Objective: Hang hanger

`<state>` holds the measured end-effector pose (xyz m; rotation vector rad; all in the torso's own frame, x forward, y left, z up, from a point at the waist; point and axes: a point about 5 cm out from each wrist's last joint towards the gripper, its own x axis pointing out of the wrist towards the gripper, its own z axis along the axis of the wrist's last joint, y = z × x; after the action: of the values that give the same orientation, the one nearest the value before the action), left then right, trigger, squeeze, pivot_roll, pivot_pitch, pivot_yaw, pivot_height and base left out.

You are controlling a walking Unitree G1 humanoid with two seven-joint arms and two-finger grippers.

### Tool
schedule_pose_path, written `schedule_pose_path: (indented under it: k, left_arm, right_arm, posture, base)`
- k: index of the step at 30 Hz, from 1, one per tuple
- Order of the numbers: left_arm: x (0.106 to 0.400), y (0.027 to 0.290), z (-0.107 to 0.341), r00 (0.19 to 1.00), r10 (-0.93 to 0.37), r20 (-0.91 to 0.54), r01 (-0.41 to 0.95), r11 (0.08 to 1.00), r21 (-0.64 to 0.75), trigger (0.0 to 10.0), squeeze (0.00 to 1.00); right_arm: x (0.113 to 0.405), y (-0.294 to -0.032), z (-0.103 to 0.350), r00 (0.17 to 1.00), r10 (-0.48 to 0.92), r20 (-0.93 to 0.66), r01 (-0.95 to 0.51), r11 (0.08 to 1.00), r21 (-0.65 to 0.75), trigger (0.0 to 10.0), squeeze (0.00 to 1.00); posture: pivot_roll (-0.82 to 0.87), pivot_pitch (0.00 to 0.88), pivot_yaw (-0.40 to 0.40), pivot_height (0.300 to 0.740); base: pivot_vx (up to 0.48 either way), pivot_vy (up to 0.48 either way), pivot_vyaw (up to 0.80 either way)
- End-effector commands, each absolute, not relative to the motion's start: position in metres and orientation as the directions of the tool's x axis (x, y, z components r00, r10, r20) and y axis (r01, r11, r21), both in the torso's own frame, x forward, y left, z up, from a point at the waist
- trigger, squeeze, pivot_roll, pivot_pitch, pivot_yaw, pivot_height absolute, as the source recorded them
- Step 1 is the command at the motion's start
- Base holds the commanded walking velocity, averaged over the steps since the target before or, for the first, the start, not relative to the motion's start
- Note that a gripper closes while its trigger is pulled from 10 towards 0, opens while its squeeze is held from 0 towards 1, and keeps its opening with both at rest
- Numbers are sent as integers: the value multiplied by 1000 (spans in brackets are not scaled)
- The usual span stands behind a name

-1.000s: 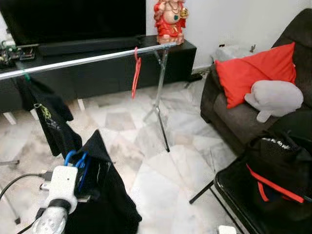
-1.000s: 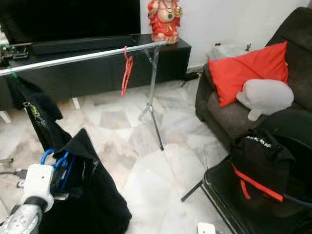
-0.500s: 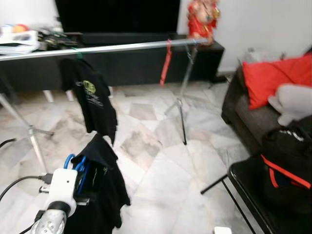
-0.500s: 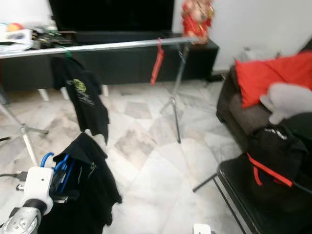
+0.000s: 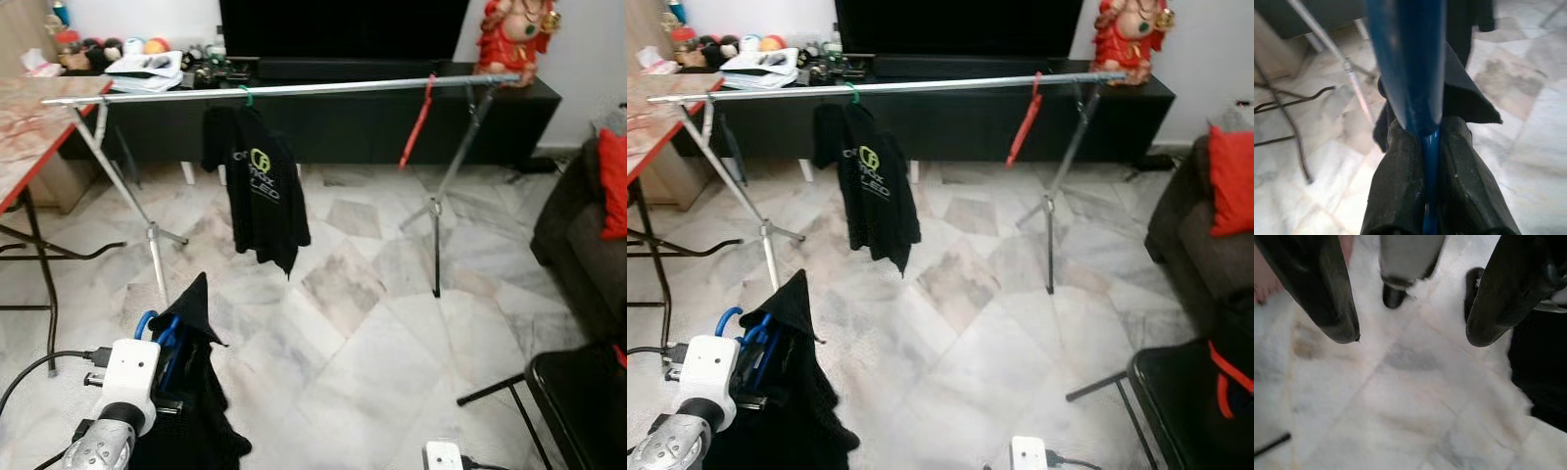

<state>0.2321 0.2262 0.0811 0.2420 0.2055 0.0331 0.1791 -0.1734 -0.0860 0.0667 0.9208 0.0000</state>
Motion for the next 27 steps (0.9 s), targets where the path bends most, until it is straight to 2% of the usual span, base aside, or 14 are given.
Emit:
schedule_pose_path:
  k: [1, 6, 7, 8, 12, 13, 14, 18, 20, 21, 22, 23, 25, 27]
  left_arm:
    - [237, 220, 90, 983, -10, -181, 53, 971, 235, 10000, 0]
    - [242, 210, 92, 962, -159, -223, 209, 952, 225, 10000, 0]
    - [247, 206, 94, 942, -232, -243, 288, 930, 228, 10000, 0]
    - [247, 206, 94, 942, -232, -243, 288, 930, 228, 10000, 0]
    - [260, 193, 100, 884, -370, -285, 439, 866, 240, 10000, 0]
    - [262, 189, 101, 869, -397, -295, 470, 848, 243, 10000, 0]
    - [266, 180, 106, 826, -469, -313, 546, 802, 241, 10000, 0]
    - [267, 177, 107, 812, -489, -320, 568, 787, 240, 10000, 0]
    - [270, 170, 109, 753, -540, -376, 642, 728, 240, 10000, 0]
    - [270, 170, 109, 753, -540, -376, 642, 728, 240, 10000, 0]
    - [272, 164, 111, 726, -561, -398, 671, 705, 231, 10000, 0]
    - [274, 162, 113, 722, -564, -401, 675, 702, 229, 10000, 0]
    - [275, 161, 114, 719, -566, -403, 678, 699, 227, 10000, 0]
    - [281, 153, 121, 704, -584, -403, 695, 685, 221, 10000, 0]
  right_arm:
    - [182, -172, -85, 612, 40, -790, 28, 997, 72, 10000, 0]
    - [204, -175, -72, 677, 73, -733, -62, 997, 42, 10000, 0]
    - [219, -178, -62, 717, 114, -688, -106, 993, 55, 10000, 0]
    - [219, -178, -62, 717, 114, -688, -106, 993, 55, 10000, 0]
    - [253, -173, -31, 758, 349, -551, -354, 930, 102, 10000, 0]
    - [258, -170, -25, 747, 411, -522, -415, 902, 117, 10000, 0]
    - [266, -162, -11, 685, 566, -458, -565, 810, 155, 10000, 0]
    - [267, -161, -9, 663, 602, -446, -602, 782, 161, 10000, 0]
    - [264, -152, -4, 547, 729, -411, -714, 663, 226, 10000, 0]
    - [264, -152, -4, 547, 729, -411, -714, 663, 226, 10000, 0]
    - [259, -146, -2, 459, 803, -382, -776, 571, 269, 10000, 0]
    - [258, -145, -1, 436, 820, -371, -788, 547, 283, 10000, 0]
    - [257, -145, 0, 425, 829, -363, -793, 534, 292, 10000, 0]
    - [260, -145, 1, 464, 810, -359, -774, 568, 280, 10000, 0]
  posture:
    - [101, 94, -9, 740]
    - [94, 97, -5, 740]
    - [81, 98, -1, 740]
    - [81, 98, -1, 740]
    - [55, 93, 7, 740]
    - [50, 94, 9, 740]
    - [47, 90, 9, 740]
    - [47, 90, 9, 740]
    - [47, 87, 1, 740]
    - [47, 87, 1, 740]
    - [44, 81, -2, 740]
    - [42, 80, -5, 740]
    - [43, 79, -6, 740]
    - [40, 72, -13, 740]
  base:
    - [0, 0, 0]
    - [0, 0, 0]
    - [0, 0, 0]
    - [0, 0, 0]
    - [0, 0, 0]
    - [0, 0, 0]
    - [0, 0, 0]
    - [0, 0, 0]
    - [0, 0, 0]
    - [0, 0, 0]
    - [0, 0, 0]
    - [0, 0, 0]
    - [0, 0, 0]
    - [0, 0, 0]
